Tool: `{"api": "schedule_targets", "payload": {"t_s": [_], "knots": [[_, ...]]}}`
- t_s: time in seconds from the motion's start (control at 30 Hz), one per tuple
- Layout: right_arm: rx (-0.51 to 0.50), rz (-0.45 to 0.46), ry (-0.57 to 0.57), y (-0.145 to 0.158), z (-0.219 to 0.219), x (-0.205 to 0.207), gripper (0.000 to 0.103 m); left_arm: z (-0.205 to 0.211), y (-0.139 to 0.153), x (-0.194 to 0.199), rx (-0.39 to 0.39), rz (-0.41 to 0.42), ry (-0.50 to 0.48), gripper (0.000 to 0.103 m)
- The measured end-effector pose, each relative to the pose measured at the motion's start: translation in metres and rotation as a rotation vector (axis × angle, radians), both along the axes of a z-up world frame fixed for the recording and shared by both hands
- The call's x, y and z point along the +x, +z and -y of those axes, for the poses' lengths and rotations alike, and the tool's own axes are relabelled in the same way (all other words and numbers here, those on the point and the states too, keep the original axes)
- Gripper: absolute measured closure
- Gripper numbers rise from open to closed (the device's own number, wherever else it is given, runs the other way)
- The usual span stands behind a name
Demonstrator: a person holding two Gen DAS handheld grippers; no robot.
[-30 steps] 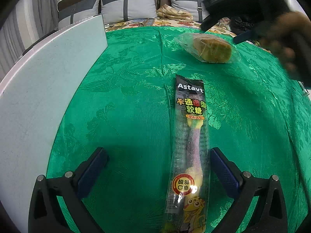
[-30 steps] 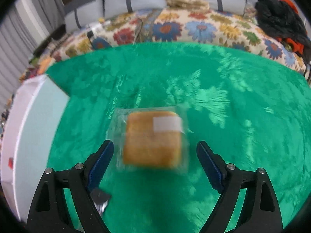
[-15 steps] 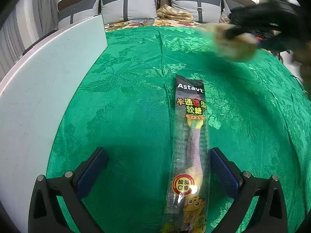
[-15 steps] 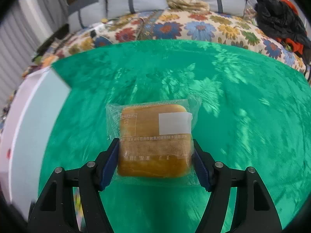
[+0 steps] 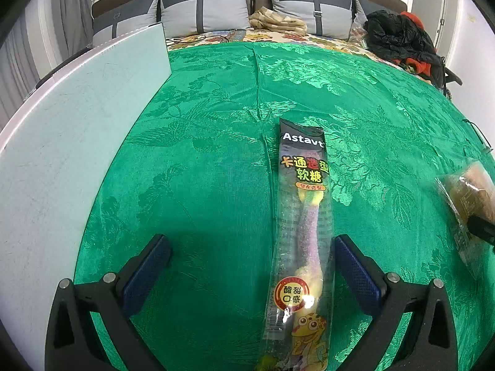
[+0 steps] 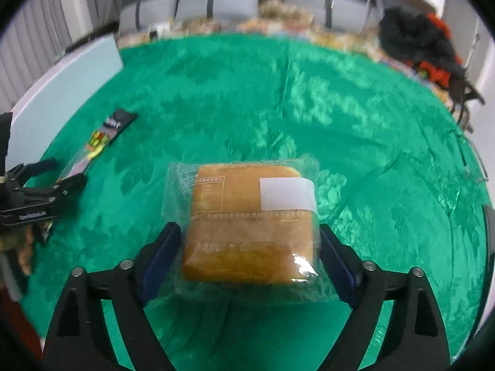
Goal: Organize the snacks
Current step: 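Grasp the square cake pack with the right gripper, then carry both snacks over the white box and open both grippers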
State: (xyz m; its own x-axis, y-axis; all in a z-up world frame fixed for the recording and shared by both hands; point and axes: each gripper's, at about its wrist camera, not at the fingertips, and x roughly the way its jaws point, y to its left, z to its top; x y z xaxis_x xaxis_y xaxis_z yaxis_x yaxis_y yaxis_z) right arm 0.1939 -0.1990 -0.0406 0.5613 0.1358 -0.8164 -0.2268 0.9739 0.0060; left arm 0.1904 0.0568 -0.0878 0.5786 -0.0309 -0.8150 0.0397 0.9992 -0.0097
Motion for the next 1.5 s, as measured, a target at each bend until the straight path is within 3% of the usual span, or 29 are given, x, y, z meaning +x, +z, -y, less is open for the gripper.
{"api": "schedule_targets", "payload": {"t_s": [0.23,0.37,0.4,0.43,0.47,0.5,0.57,0.63,0.8,0.87,1.0,1.1,1.17,1.23,1.27,1.33,1.5], "knots": [[0.026,0.104,-0.041,-0.01,0.002,-0.004,0.007,0.0,0.0,0.0,0.0,0.0,0.0,0.0],[0.089,0.08,-0.073,-0.007,0.014,-0.005,0.012,0.001,0.001,0.001,0.003,-0.028,-0.031,0.004],[0.108,0.056,-0.082,-0.003,0.016,-0.006,0.016,0.0,0.005,0.0,-0.004,-0.032,-0.043,0.024],[0.13,0.045,-0.082,0.003,0.018,-0.009,0.024,0.001,0.01,-0.003,-0.006,-0.025,-0.06,0.062],[0.144,0.041,-0.083,0.007,0.019,-0.012,0.027,0.002,0.013,-0.004,-0.005,-0.035,-0.073,0.082],[0.168,0.031,-0.079,0.013,0.021,-0.016,0.027,0.001,0.015,-0.005,-0.017,-0.048,-0.072,0.086],[0.208,0.027,-0.071,0.023,0.023,-0.022,0.028,-0.008,0.021,-0.01,-0.13,-0.066,-0.063,0.091],[0.229,0.042,-0.054,0.037,0.02,-0.03,0.028,-0.014,0.034,-0.02,-0.184,-0.042,-0.038,0.091],[0.301,0.105,0.034,0.094,-0.016,-0.029,0.028,-0.055,0.098,-0.049,-0.425,0.061,0.043,0.091],[0.348,0.144,0.1,0.126,-0.046,-0.022,0.028,-0.088,0.131,-0.061,-0.454,0.124,0.087,0.091],[0.441,0.185,0.29,0.184,-0.138,-0.002,0.028,-0.163,0.167,-0.074,-0.369,0.183,0.211,0.091],[0.471,0.176,0.414,0.202,-0.213,0.009,0.026,-0.221,0.167,-0.08,-0.253,0.161,0.337,0.091],[0.463,0.136,0.486,0.201,-0.267,0.016,0.024,-0.252,0.158,-0.084,-0.169,0.127,0.409,0.079],[0.459,0.072,0.529,0.192,-0.314,0.026,0.024,-0.273,0.148,-0.093,-0.102,0.08,0.461,0.032],[0.445,0.044,0.531,0.187,-0.327,0.028,0.024,-0.282,0.146,-0.101,-0.07,0.078,0.489,0.025],[0.396,-0.008,0.515,0.177,-0.349,0.032,0.024,-0.289,0.147,-0.121,-0.034,0.105,0.516,0.02],[0.387,0.01,0.515,0.18,-0.342,0.023,0.023,-0.28,0.153,-0.144,0.071,0.14,0.521,0.011]]}}
